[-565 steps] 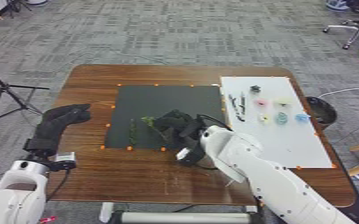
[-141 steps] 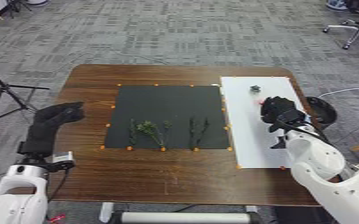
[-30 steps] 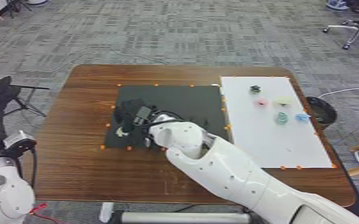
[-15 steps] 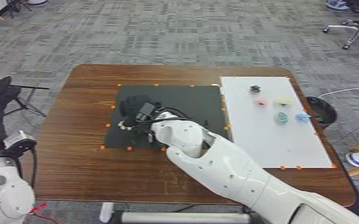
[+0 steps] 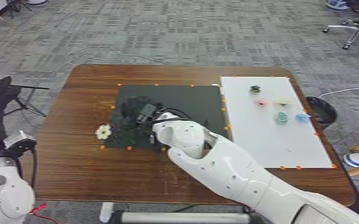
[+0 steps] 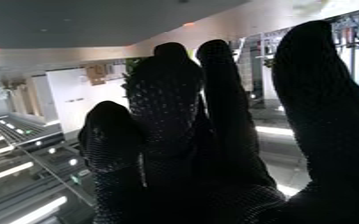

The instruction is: Arrange flowers

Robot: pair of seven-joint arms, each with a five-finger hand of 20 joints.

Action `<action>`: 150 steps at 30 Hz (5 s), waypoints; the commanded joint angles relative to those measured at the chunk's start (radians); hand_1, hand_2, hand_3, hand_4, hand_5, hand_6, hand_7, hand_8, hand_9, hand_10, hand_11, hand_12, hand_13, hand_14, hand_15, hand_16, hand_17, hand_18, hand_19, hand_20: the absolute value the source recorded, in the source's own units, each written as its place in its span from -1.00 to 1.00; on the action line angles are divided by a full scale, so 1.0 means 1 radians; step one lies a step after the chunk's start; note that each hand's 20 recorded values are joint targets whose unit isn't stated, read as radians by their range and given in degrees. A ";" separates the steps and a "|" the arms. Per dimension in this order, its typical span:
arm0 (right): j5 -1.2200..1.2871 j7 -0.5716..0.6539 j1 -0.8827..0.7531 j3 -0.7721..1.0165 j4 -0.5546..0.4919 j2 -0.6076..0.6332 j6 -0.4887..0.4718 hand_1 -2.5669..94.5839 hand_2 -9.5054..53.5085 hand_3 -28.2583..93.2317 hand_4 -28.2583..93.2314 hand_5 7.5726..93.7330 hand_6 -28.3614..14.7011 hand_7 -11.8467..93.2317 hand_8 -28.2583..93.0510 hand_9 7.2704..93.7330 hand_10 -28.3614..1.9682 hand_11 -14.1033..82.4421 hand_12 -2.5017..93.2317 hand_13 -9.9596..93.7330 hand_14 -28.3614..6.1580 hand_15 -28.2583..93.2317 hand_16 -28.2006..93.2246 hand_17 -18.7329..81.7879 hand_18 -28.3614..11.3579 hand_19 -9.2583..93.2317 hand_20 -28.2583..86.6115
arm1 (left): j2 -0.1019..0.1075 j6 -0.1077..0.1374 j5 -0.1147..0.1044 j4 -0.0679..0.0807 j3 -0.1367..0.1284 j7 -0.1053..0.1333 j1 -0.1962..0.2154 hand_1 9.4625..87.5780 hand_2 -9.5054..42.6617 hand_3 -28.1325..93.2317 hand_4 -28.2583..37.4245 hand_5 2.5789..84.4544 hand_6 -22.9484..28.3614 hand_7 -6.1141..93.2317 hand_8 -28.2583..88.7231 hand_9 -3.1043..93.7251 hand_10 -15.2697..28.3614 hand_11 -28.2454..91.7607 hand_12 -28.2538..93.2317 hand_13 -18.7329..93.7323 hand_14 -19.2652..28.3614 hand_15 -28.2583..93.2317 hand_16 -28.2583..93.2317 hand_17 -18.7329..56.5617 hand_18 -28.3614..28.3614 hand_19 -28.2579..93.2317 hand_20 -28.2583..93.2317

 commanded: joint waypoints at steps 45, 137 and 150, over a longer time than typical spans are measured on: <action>0.756 0.214 -0.087 0.326 -0.525 0.415 0.139 -0.37 -0.62 0.50 -0.76 0.23 0.13 -0.53 -0.64 0.17 -0.32 -0.54 -0.59 0.23 -0.37 0.01 -0.10 -0.13 -0.62 0.25 0.21 | 0.062 0.077 -0.007 -0.058 0.111 -0.009 0.070 -0.55 -0.41 0.60 -1.00 0.32 -0.04 -0.53 -0.65 0.20 0.39 -0.12 -0.29 0.09 0.52 -0.17 -0.53 -0.18 0.38 -0.39 -0.19; 0.841 0.248 -0.306 0.564 -0.667 0.642 -0.088 -0.35 -0.61 0.50 -0.76 0.18 0.11 -0.55 -0.64 0.06 -0.35 -0.56 -0.58 0.11 -0.46 -0.03 -0.10 -0.25 -0.65 0.11 0.14 | -0.075 -0.014 -0.022 0.072 0.419 -0.070 0.084 -0.60 -0.41 0.61 -1.00 0.28 -0.03 -0.52 -0.64 0.17 0.39 -0.11 -0.29 0.06 0.51 -0.18 -0.53 -0.20 0.35 -0.41 -0.20; 0.845 0.249 -0.299 0.563 -0.659 0.636 -0.104 -0.35 -0.62 0.51 -0.76 0.18 0.11 -0.55 -0.64 0.06 -0.35 -0.57 -0.58 0.11 -0.45 -0.03 -0.10 -0.25 -0.65 0.11 0.14 | -0.095 -0.021 -0.002 0.084 0.460 -0.083 0.041 -0.60 -0.41 0.61 -1.00 0.28 -0.03 -0.53 -0.64 0.17 0.39 -0.11 -0.29 0.06 0.51 -0.18 -0.53 -0.20 0.35 -0.41 -0.20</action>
